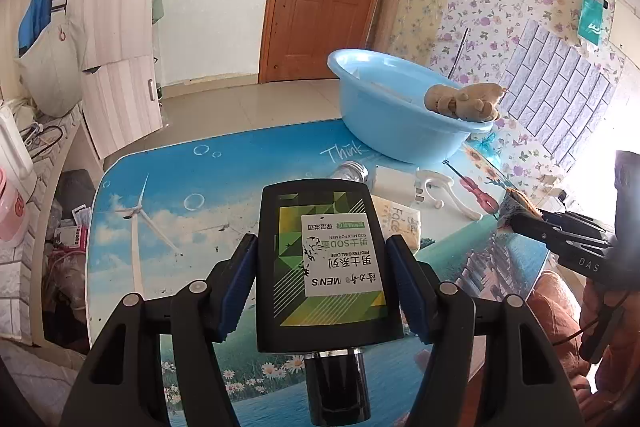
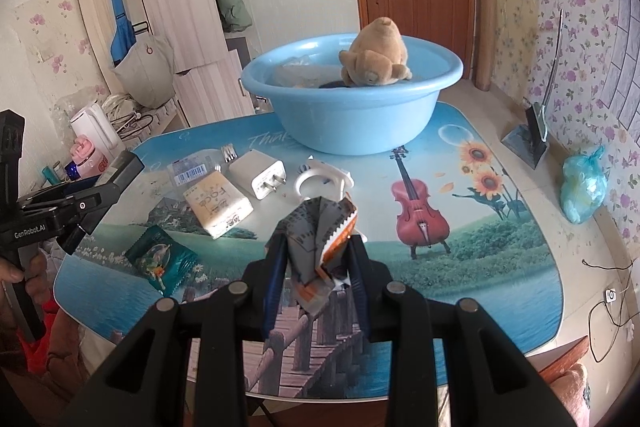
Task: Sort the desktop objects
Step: 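Carry the black box and the pouch toward the blue basin with both grippers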
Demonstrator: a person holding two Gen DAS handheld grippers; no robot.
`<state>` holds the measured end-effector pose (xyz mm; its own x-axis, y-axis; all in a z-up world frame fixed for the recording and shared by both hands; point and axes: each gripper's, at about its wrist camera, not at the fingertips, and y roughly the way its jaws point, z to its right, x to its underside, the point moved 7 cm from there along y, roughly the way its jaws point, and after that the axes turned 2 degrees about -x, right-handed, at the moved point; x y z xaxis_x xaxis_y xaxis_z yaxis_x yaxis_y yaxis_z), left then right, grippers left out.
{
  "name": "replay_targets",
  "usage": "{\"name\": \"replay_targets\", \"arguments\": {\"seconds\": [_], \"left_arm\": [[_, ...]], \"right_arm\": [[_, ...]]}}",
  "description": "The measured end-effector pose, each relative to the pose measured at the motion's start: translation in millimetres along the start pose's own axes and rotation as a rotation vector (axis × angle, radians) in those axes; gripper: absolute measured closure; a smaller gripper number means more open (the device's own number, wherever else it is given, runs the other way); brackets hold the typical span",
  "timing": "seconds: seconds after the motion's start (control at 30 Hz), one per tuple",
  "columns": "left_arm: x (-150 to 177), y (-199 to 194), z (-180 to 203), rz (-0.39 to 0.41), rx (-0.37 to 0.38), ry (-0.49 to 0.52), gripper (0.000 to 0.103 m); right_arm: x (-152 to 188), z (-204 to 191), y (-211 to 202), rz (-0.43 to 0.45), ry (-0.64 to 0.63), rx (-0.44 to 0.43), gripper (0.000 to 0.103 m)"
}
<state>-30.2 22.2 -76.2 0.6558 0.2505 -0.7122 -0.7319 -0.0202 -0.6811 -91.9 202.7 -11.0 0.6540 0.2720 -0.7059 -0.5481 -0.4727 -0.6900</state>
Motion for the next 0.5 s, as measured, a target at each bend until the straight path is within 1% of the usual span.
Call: {"name": "replay_targets", "arguments": {"seconds": [0.2,0.5], "left_arm": [[-2,-5,-1,0.009,0.001,-0.003,0.039],[-14,-13,6,0.034,0.012,0.011,0.039]], "right_arm": [[-1,0,-1,0.004,-0.002,-0.002,0.073],[-11,-4,-13,0.041,-0.01,-0.011,0.073]]}}
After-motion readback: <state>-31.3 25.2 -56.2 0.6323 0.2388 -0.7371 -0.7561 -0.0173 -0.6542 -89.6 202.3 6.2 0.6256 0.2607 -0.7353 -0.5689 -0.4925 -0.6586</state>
